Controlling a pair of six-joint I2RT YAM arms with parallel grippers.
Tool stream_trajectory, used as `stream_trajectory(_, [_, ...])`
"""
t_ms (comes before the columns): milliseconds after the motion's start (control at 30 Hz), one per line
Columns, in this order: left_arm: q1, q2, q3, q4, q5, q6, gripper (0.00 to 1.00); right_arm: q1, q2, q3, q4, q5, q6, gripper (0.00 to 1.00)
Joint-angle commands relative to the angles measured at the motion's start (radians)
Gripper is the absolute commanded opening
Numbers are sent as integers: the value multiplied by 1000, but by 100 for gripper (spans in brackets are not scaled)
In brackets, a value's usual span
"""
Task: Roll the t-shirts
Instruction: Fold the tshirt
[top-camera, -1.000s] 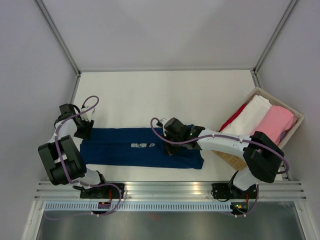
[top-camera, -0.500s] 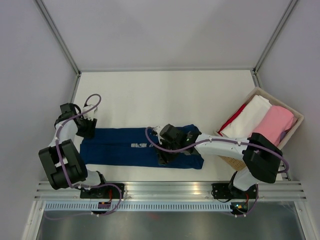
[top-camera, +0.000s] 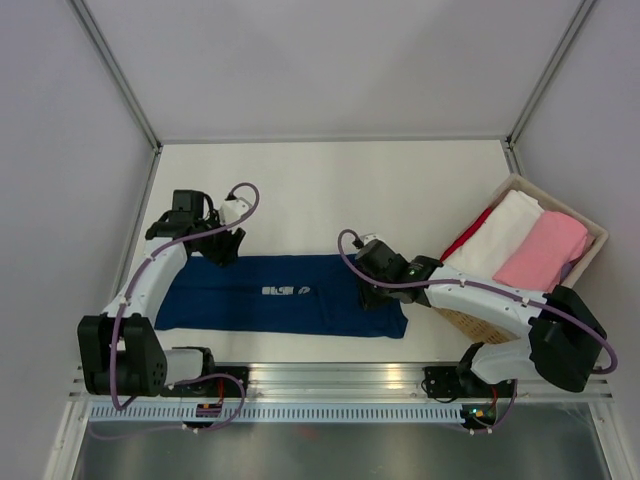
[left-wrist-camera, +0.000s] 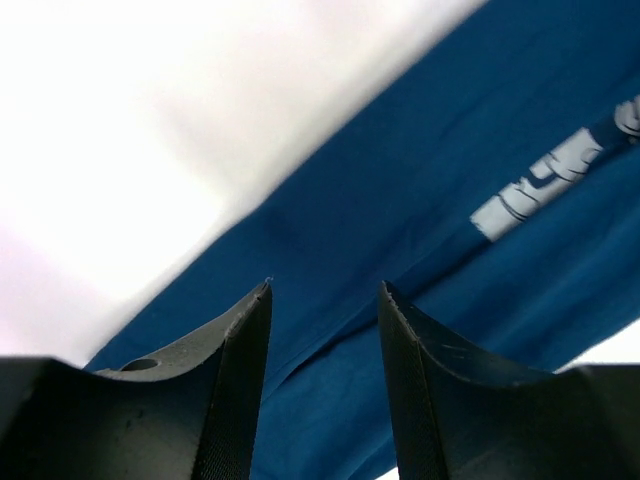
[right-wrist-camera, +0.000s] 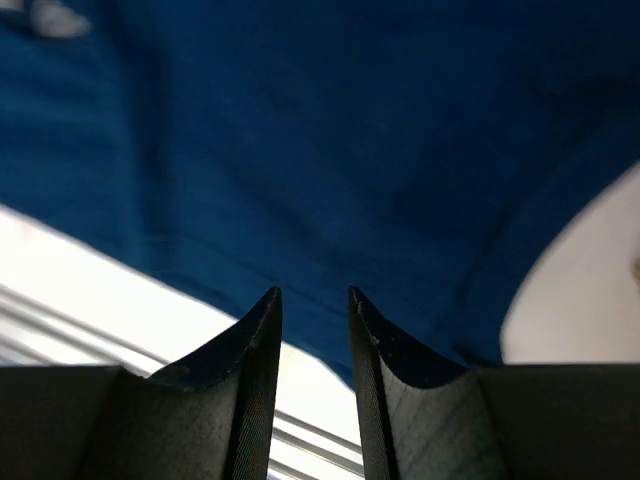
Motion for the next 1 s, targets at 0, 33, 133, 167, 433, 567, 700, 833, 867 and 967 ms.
stream_trajectory(0, [6,56,60,-11,-93,-89,52,-47,-31,-69,-111,144,132,39])
stream_trajectory(33, [6,70,57,-11,-108,-95,53,-64,-39,-80,-106,141,140,40])
stream_trajectory(133, [1,45,28,-12,-116,-89,53,-103,-63,-108,-108,132,154,41])
stream_trajectory(167, [-8,27,8,-14,-84,-71,54,-107,-68,-110,-111,132,157,42])
stream_trajectory(433, [-560,-4,-9,27,10,-33,56,-136,-77,-192,-48,-8,185,35])
stream_trajectory(567, [-842,94,-13,129,-140,49,57,-156,-111,-238,-1,-63,220,34])
stream_trajectory(700, [-962,177,-19,236,-144,110,57,-158,-141,-261,18,-49,238,34])
stream_trajectory(833, [-1026,217,-29,261,-141,174,59,-158,-137,-277,36,-53,246,34])
stream_trajectory(867, [-1037,223,-30,267,-139,182,60,-158,-131,-284,41,-56,246,34])
stream_trajectory(967, [-1065,255,-29,290,-164,199,61,-158,-116,-286,49,-66,245,34])
